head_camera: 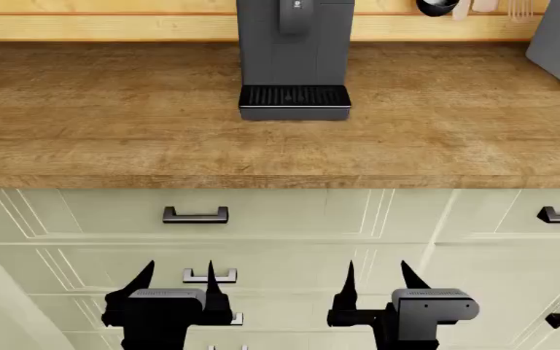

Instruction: Pick the mug from the cabinet, place it under the coffee machine dispenser, and press the start button.

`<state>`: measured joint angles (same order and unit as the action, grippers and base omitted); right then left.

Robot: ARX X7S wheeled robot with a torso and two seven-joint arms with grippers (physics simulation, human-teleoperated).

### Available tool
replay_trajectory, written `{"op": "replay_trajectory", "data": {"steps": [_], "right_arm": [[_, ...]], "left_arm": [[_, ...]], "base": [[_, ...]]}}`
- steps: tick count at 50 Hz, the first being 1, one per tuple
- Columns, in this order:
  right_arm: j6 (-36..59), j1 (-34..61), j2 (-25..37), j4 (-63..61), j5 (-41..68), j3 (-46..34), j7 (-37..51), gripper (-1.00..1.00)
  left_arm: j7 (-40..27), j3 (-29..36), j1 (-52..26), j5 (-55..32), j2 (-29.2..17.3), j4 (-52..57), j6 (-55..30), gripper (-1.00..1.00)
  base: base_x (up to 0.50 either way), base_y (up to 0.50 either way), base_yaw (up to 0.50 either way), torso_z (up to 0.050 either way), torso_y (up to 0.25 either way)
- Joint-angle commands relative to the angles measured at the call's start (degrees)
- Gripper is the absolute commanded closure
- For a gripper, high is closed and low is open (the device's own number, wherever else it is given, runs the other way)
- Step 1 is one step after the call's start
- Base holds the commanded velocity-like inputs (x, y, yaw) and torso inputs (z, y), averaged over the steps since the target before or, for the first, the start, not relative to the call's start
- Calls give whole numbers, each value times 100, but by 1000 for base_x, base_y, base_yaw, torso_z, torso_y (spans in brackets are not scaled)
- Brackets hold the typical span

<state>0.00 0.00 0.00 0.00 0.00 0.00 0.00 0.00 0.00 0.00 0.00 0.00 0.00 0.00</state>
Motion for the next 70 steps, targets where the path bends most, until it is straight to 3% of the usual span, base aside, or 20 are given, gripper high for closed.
{"op": "replay_trajectory", "data": {"steps": [1, 12, 37, 44, 70], "right_arm": [[52, -33, 85, -66, 86, -118, 125, -100], [359, -235, 286, -567, 347, -295, 326, -100], [482, -184, 506, -526, 610, -531, 471, -100], [574, -169, 615, -545, 71, -792, 780, -100], [678, -187, 760, -599, -64, -1030, 1034, -100]], "left_arm": [[-119, 111, 54, -71, -91, 134, 4, -100], [-340, 322, 328, -253, -295, 1003, -307, -100], [-494, 443, 351, -645, -504, 1175, -325, -100], [-504, 505, 375, -742, -545, 1116, -388, -100], [-678, 675, 414, -910, -709, 1125, -373, -100]], "base": [[0, 0, 0, 50, 31], [0, 0, 0, 50, 35], [0, 14, 0, 50, 38], [0, 500, 0, 0, 0], [0, 500, 0, 0, 0]]}}
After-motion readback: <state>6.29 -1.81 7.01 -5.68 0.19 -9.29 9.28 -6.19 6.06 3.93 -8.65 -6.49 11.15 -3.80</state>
